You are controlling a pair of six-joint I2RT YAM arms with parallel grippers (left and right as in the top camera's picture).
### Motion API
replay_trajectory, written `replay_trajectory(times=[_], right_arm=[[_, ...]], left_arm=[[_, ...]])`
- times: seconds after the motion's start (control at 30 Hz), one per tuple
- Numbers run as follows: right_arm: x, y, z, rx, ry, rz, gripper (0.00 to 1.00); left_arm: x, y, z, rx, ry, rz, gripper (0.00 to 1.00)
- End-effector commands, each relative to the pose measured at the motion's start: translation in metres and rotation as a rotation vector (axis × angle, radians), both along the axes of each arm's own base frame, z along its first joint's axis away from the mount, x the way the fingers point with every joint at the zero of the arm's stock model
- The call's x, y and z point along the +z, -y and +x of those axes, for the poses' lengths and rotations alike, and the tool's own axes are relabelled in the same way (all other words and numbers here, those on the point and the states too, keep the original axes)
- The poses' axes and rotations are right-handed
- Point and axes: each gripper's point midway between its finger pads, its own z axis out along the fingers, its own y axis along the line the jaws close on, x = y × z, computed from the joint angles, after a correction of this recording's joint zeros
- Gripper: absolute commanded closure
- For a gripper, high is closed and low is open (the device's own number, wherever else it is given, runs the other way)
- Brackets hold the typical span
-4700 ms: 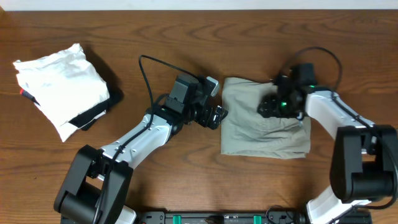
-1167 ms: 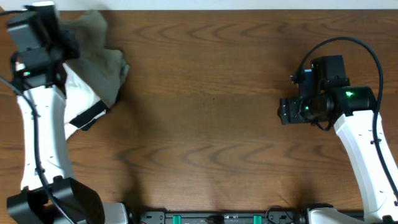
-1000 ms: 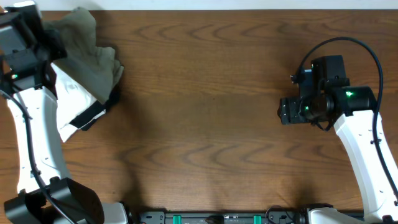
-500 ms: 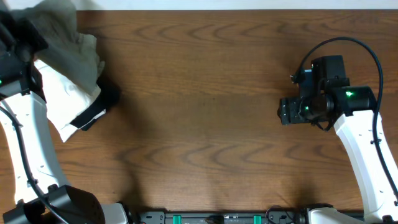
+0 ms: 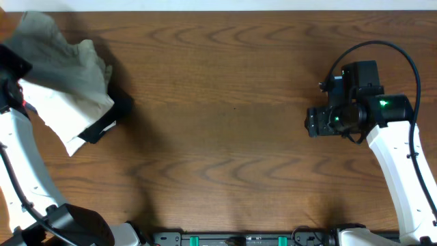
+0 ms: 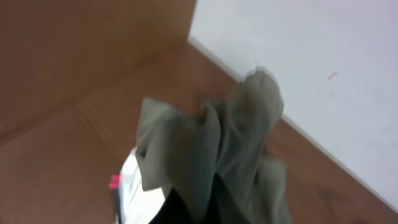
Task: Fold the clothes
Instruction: 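Carry the trousers left and place them on the white clothes stack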
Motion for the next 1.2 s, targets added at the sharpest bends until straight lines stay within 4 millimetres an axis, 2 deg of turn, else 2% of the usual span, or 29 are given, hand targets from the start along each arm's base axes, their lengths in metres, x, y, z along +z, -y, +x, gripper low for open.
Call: replay_trajectory(times=[0.0,0.13,0.27,0.3,0.37,0.4,0.5,0.57,0.7,0.8,0.87,0.93,1.0,1.07,1.17], right_arm=[[0.000,0.003,0.000,-0.024,-0.001,-0.002,0.22],[0.000,0.003,0.000,-0.024,-0.001,-0.001,0.22],[0.000,0.003,0.000,-0.024,-0.001,-0.001,0.22],[0.000,0.003,0.000,-0.024,-0.001,-0.001,0.22],[0.000,0.003,0.000,-0.024,-0.001,-0.001,0.21],[0.000,0.003,0.000,-0.024,-0.001,-0.001,0.22],[0.000,0.004,0.000,-0.023,-0.001,-0.002,0.21],[0.000,0.003,0.000,-0.023,-0.001,-0.002,0.21],[0.000,0.003,0.001,-0.023,0.002,-0.002,0.21],[0.000,0.003,0.002,-0.023,0.004,-0.001,0.21],[0.000,0.003,0.002,-0.024,0.004,-0.001,0.21],[0.000,0.003,0.002,-0.024,0.004,-0.001,0.21],[0.000,0.003,0.002,-0.024,0.004,-0.001,0.21],[0.001,0.003,0.002,-0.024,0.006,-0.001,0.21],[0.001,0.003,0.002,-0.024,0.007,-0.001,0.21]], left_arm=[[0.013,-0.002,-0.020,0.054,-0.003,-0.038,0.94],[-0.008,-0.009,-0.045,0.121,-0.107,-0.074,0.94],[-0.025,-0.004,-0.061,0.135,-0.184,-0.127,0.93],[-0.029,-0.002,-0.065,0.137,-0.202,-0.139,0.85],[-0.034,0.001,-0.070,0.138,-0.229,-0.157,0.49],[-0.036,0.002,-0.072,0.138,-0.239,-0.163,0.41],[-0.037,0.002,-0.074,0.144,-0.248,-0.167,0.32],[-0.037,-0.001,-0.078,0.159,-0.255,-0.162,0.19],[-0.038,-0.005,-0.083,0.197,-0.261,-0.161,0.17],[-0.036,-0.004,-0.081,0.200,-0.243,-0.171,0.21],[-0.028,0.005,-0.068,0.132,-0.177,-0.203,0.41],[-0.014,0.018,-0.047,0.025,-0.077,-0.237,0.70],[-0.002,0.030,-0.031,-0.070,0.002,-0.264,0.87],[-0.001,0.034,-0.027,-0.098,0.016,-0.280,0.93],[-0.017,0.036,-0.032,-0.083,-0.037,-0.319,0.94]])
